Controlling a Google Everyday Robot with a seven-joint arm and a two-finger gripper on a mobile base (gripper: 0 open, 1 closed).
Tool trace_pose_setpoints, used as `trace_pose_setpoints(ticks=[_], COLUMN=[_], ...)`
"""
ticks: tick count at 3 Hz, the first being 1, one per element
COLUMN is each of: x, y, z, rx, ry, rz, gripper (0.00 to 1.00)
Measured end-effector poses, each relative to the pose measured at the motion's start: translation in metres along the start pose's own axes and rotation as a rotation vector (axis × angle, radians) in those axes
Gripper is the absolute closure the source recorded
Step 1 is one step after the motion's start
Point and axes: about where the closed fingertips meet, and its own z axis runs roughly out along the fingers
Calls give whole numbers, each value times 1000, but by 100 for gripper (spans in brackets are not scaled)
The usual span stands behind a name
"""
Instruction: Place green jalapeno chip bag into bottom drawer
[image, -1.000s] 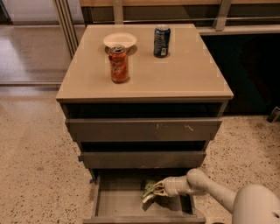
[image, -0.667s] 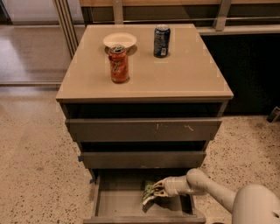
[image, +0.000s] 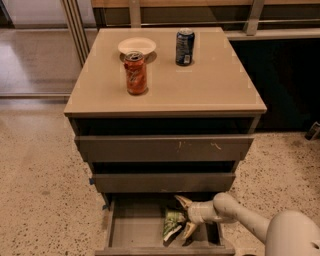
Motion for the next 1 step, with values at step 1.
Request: trace_pose_setpoints(ticks=[1], x=[0], y=[0], z=[0], rx=[0], ry=[0], rz=[0], gripper=[0])
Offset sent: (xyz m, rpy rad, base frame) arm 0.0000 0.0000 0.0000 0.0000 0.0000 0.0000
